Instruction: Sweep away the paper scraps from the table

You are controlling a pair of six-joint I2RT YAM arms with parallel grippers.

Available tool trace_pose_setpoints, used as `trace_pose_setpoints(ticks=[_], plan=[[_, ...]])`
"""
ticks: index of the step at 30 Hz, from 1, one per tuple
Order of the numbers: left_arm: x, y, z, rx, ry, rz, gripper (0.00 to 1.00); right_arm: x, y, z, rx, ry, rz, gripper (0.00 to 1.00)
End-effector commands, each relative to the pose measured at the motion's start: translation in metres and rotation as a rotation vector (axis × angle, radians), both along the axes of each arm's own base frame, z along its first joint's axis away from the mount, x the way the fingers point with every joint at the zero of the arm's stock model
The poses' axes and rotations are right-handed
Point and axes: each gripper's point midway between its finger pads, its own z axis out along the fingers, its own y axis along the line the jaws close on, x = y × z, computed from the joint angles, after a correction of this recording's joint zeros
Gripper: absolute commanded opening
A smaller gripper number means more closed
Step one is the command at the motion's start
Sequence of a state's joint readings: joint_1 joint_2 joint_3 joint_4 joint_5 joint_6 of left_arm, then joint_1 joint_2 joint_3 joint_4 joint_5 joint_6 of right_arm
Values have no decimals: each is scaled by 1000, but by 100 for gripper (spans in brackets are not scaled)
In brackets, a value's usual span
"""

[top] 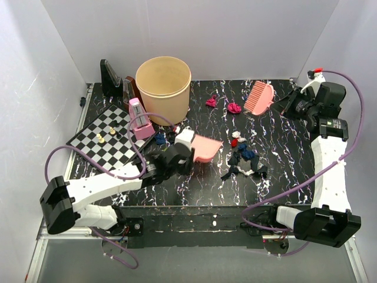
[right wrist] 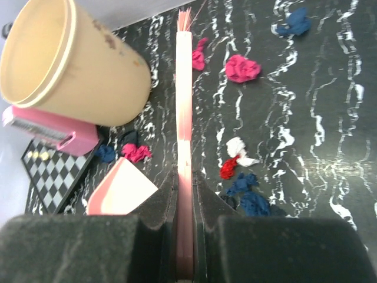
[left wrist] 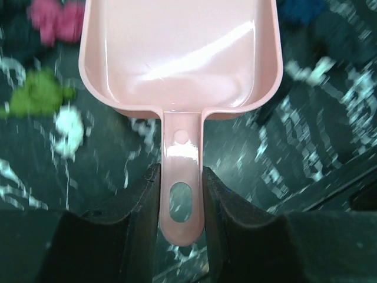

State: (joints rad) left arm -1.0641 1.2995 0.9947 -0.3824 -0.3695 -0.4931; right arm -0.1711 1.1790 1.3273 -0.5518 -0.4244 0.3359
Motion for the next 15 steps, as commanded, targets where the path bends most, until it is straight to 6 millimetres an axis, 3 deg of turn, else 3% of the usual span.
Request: trace_pose_setpoints(ticks=[1, 4, 9, 15], plan=[[-35, 34, -44, 11, 133, 33, 13, -11, 25, 21, 41, -96, 144, 1], [-46, 48, -68, 47, 158, 57, 11, -14, 30, 15, 58, -79, 168, 1], [-52, 56, -86, 111, 144, 67, 14, -13, 38, 4, 96, -35, 214, 1], [-55, 58, -97, 175, 107, 79, 42, -11, 37, -2, 100, -6, 214, 1]])
